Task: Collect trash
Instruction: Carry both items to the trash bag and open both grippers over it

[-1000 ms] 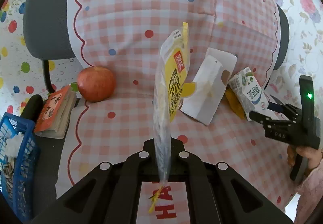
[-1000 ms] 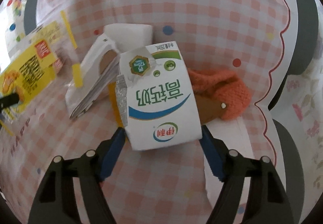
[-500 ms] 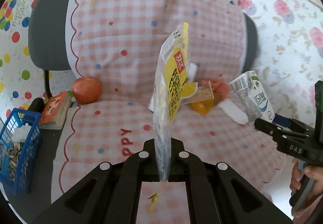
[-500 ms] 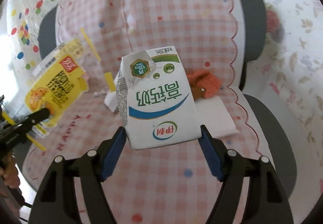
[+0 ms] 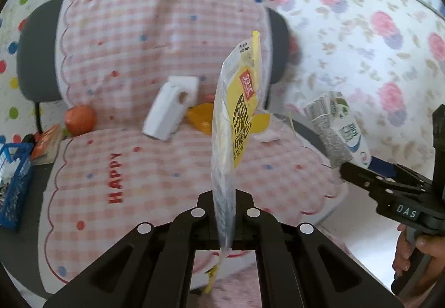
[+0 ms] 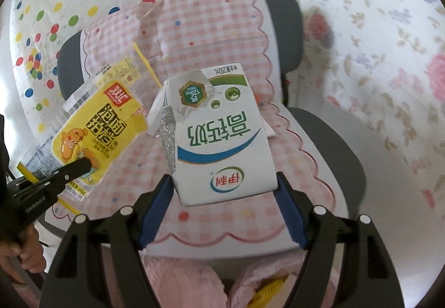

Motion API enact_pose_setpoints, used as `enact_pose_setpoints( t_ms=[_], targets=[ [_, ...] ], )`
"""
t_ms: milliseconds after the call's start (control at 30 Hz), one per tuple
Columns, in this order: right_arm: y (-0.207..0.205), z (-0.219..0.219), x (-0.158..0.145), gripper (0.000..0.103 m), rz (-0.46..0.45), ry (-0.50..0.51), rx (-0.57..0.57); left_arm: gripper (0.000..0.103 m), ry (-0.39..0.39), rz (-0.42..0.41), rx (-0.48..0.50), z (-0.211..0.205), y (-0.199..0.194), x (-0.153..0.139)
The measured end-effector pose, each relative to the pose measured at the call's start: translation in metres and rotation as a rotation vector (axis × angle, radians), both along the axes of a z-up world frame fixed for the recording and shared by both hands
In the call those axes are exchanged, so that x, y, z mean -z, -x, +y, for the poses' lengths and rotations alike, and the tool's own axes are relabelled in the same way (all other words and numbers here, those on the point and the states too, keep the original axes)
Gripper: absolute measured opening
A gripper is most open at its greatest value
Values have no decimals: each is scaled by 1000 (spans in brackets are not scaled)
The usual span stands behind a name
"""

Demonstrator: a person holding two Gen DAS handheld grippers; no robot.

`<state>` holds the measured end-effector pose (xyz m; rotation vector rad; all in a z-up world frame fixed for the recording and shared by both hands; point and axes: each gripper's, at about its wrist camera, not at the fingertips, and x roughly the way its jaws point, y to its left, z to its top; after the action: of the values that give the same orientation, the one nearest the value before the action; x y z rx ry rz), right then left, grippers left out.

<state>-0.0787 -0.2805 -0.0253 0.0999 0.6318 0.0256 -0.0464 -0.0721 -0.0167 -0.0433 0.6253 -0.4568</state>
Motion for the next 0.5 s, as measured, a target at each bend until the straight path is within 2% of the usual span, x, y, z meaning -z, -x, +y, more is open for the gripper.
enact_pose_setpoints(
  t_ms=[267,500],
  targets=[
    [69,-29,8,72,0,13,117,2,-1,-20,113,-40,44,8],
    [128,-57,33,72,41,23,233,2,-22,16,223,-80,78,30]
  ],
)
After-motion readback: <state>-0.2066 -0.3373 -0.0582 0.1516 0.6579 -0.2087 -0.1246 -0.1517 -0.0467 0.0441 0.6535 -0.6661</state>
